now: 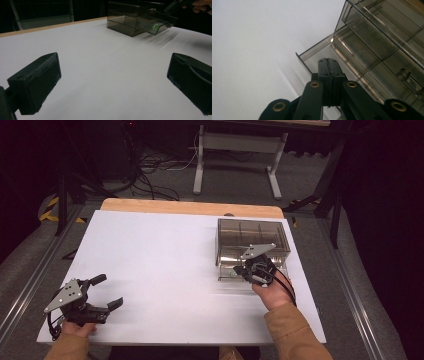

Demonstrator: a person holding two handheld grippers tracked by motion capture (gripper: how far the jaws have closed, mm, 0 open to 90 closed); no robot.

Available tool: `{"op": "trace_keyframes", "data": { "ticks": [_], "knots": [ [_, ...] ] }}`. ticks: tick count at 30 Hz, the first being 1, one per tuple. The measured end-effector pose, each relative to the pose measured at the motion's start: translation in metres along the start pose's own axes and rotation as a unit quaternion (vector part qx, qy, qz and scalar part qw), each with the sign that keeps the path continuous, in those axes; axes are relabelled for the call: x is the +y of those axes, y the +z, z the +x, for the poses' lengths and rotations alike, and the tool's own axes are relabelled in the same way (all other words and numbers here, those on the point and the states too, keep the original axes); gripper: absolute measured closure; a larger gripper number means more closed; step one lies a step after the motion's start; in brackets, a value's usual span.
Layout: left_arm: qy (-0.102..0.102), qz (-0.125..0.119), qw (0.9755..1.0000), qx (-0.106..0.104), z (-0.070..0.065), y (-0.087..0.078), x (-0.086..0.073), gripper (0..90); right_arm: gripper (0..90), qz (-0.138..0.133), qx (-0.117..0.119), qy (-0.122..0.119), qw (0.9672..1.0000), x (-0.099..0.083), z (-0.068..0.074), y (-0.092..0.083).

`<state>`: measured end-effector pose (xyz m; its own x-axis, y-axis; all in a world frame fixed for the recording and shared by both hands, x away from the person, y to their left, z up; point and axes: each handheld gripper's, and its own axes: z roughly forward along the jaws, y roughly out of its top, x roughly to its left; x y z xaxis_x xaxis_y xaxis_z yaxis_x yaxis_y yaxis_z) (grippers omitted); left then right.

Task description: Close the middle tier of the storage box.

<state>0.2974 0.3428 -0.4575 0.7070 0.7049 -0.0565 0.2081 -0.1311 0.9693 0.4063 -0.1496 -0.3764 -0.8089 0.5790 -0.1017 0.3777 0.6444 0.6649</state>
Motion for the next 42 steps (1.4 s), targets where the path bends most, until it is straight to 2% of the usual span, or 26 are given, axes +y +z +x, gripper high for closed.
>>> {"op": "trace_keyframes", "data": {
  "ticks": [8, 15, 25, 42],
  "knots": [
    [0.002, 0.001, 1.0, 0.0, 0.0, 0.0, 0.0, 0.2, 90.0, 0.007, 0.015, -0.009, 0.9998, -0.01, -0.003, -0.007],
    [0.003, 0.0, 1.0, 0.0, 0.0, 0.0, 0.0, 0.2, 90.0, 0.016, 0.019, -0.017, 0.9996, -0.018, -0.007, -0.014],
    [0.002, 0.001, 1.0, 0.001, 0.0, 0.001, 0.0, 0.1, 90.0, 0.05, 0.027, -0.025, 0.9981, -0.026, -0.015, -0.017],
    [0.003, 0.001, 1.0, 0.002, 0.0, 0.001, 0.0, 0.2, 90.0, 0.111, 0.041, -0.008, 0.9929, -0.045, -0.026, -0.017]
  ]
}}
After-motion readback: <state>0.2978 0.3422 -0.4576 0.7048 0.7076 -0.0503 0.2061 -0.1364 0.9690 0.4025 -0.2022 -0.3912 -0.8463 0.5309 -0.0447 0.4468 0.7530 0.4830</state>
